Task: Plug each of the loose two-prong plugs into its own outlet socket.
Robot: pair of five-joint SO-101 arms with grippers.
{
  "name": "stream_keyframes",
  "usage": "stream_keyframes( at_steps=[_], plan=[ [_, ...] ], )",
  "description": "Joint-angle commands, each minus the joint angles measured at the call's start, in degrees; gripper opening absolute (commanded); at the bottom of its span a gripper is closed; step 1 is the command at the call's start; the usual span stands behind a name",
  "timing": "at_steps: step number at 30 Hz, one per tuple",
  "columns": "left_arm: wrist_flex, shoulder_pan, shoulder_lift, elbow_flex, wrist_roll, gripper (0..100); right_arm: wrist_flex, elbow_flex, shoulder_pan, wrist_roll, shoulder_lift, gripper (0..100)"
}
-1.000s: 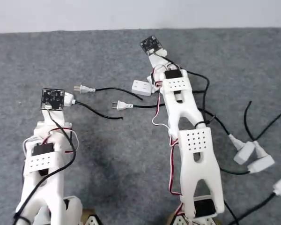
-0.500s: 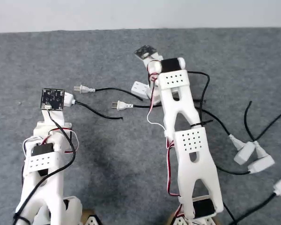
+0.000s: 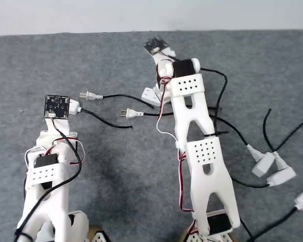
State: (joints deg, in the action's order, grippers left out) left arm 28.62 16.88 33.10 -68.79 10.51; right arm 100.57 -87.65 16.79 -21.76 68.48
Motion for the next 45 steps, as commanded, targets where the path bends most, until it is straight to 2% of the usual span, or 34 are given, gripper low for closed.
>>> stream_keyframes(
  at_steps=[1,5,8,17,19,22,23,24,31,38,41,45],
  plan=[
    [-1.7,0.0,1.5,0.6,-0.4,2,1.1,-2.5,2.3,-5.7,-2.6,21.3],
    [-1.7,0.0,1.5,0.6,-0.4,2,-2.4,0.4,2.9,-16.6,-0.2,32.0],
    [-1.7,0.0,1.5,0.6,-0.4,2,-5.1,2.3,3.0,-23.2,2.9,33.6],
    [-1.7,-0.1,1.4,0.6,-0.4,2,-11.7,2.7,3.9,-24.6,8.7,33.0],
    [-1.7,-0.1,1.4,0.6,-0.4,2,-12.4,2.6,3.9,-24.6,9.6,26.4],
    [-1.7,0.0,1.4,0.6,-0.4,2,-12.3,2.4,3.9,-24.6,9.7,4.3],
    [-1.7,0.0,1.4,0.6,-0.4,2,-11.9,1.8,3.9,-24.5,9.3,0.0],
    [-1.7,0.0,1.4,0.6,-0.4,2,-10.7,1.0,3.7,-24.0,8.7,2.4],
    [-1.7,0.0,1.5,0.6,-0.4,2,2.2,-8.6,4.0,-10.8,2.6,0.8],
    [-1.7,0.0,1.5,0.6,-0.4,2,2.8,-7.8,4.3,8.5,-8.6,0.8],
    [-1.7,0.0,1.5,0.6,-0.4,2,2.9,-0.6,4.5,16.4,-14.0,0.8],
    [-1.6,0.0,1.5,0.6,-0.4,2,2.7,17.8,6.0,21.7,-26.4,0.8]
  ],
)
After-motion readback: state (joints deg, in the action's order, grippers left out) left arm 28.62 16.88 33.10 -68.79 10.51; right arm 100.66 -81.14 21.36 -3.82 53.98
